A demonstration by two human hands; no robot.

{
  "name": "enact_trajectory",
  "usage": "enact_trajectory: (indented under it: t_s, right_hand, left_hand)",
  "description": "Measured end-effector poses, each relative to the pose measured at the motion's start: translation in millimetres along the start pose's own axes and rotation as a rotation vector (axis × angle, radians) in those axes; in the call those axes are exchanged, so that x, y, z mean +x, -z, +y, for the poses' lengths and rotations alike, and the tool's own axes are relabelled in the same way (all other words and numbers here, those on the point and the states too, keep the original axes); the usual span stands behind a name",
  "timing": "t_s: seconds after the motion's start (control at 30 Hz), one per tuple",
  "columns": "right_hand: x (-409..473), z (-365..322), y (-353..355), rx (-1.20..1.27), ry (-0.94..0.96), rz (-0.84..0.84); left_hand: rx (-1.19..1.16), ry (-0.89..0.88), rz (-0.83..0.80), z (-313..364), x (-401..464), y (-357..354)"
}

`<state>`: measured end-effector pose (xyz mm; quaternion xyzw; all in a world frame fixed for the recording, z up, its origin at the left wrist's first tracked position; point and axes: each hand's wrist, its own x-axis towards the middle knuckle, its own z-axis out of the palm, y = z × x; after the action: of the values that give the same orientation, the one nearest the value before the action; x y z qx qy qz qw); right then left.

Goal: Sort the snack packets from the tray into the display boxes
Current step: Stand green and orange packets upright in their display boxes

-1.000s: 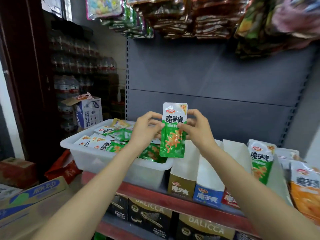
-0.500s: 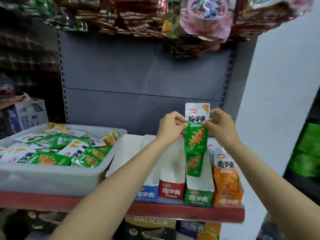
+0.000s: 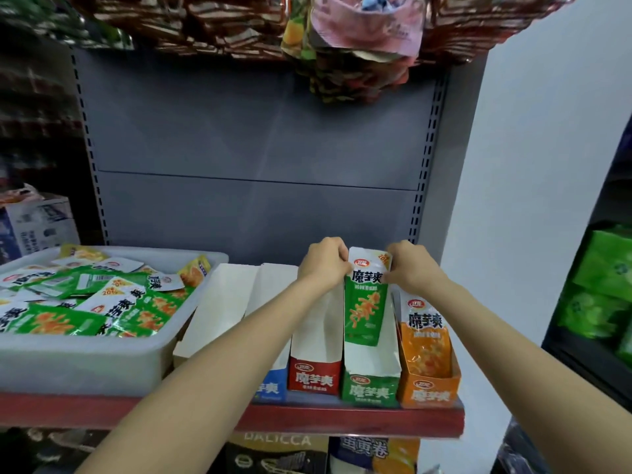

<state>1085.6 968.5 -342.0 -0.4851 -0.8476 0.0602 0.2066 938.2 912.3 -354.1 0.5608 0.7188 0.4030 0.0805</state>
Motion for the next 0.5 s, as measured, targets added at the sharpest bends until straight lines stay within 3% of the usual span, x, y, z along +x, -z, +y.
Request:
enact_trajectory:
  t_s: [0.17,0.3,0.5]
  right_hand:
    - [-1,-2,-11,-0.041,0.024,0.057]
    - [-6,-6,-12,-0.065,0.048,0.107]
    - [-19,-40,-16,-0.11,0.142,0.329]
  left_hand:
    - [0.177,0.019,-0.019,-3,-3,-3]
    - [0.129,-0.015,-0.009,-4,-7,4]
    - [-0.058,-0.089,0.086,-26,-26,43]
